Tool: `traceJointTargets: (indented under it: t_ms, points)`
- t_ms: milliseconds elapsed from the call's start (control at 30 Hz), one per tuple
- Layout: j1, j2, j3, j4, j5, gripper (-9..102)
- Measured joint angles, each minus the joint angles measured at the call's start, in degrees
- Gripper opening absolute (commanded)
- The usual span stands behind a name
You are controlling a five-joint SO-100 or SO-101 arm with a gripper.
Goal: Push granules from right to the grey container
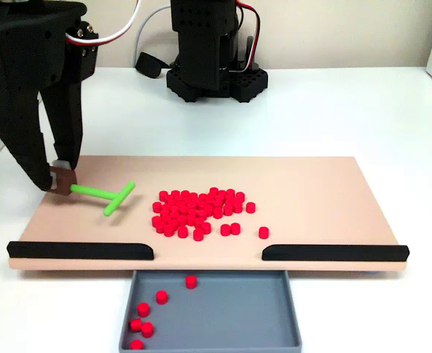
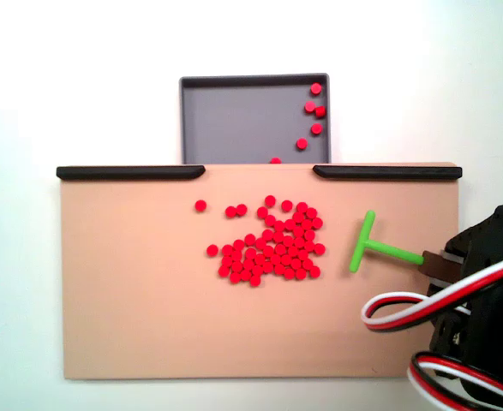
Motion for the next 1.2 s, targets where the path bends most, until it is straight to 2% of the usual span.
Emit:
traceJointTargets:
  t_ms: [1200]
  points:
    - [-1.7, -3.4, -0.5, -3.5, 0.0, 0]
